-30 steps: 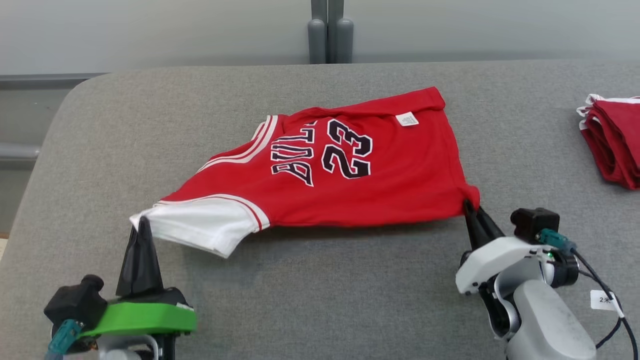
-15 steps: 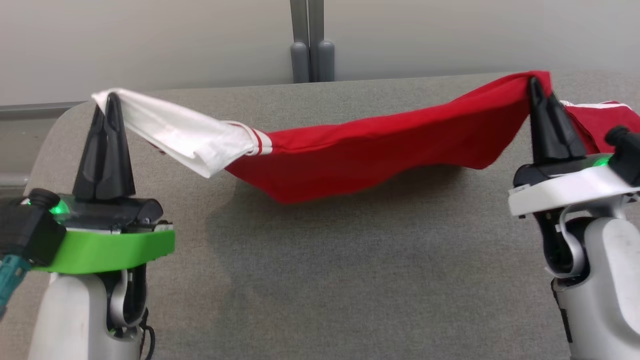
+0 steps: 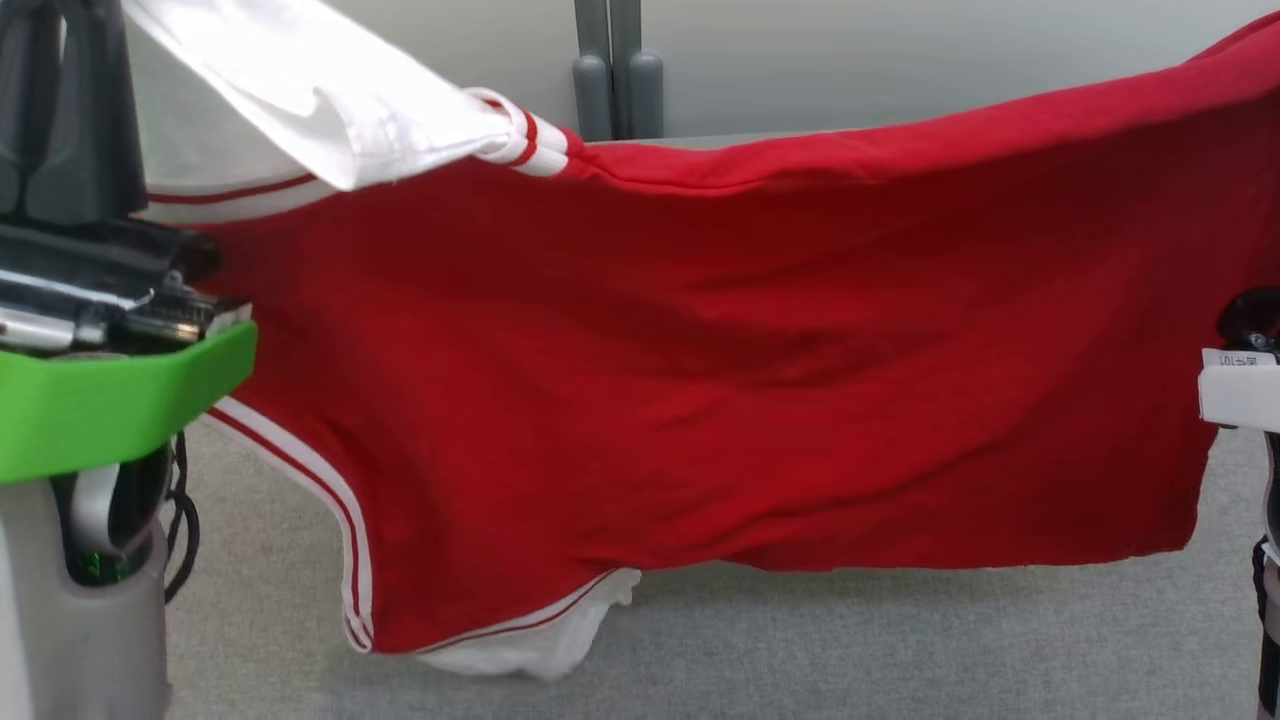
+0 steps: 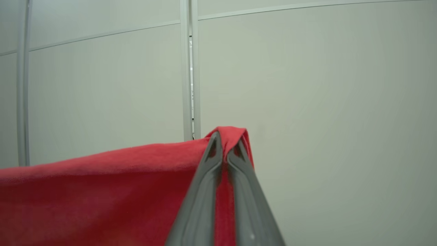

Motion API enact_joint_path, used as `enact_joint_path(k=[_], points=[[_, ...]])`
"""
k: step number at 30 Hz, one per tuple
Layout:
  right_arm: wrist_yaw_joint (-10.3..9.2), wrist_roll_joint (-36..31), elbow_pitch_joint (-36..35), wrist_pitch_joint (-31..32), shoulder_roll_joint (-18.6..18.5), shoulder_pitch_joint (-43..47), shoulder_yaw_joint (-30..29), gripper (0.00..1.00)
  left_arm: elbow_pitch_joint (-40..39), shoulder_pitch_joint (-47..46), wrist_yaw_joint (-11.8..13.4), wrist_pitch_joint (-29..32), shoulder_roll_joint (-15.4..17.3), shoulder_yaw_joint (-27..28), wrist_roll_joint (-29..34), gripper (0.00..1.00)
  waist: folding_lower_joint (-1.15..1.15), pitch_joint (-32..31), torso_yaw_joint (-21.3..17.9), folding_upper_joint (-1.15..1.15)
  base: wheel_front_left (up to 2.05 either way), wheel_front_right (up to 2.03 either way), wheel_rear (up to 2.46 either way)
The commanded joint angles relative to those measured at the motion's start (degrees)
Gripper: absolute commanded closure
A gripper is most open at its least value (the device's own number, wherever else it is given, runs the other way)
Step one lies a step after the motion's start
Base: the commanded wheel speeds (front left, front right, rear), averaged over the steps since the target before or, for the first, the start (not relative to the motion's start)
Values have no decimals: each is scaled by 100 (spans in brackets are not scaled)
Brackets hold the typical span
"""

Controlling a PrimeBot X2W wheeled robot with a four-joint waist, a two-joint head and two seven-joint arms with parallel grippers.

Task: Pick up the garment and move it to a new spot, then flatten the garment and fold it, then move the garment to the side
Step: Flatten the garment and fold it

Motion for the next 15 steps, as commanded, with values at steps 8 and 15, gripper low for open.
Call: enact_joint_path(k=[8,15], points=[[1,-267,518,247,-239,-1045,358,100,1063,-1421,-90,202,359,-56,107,100,0,1128,-44,0,0,0,0],[2,-756,2608,-475,-187,-3420,760,100,2726,-3456,-107,-44,574,-269,487,100,0,1975,-199,0,0,0,0]])
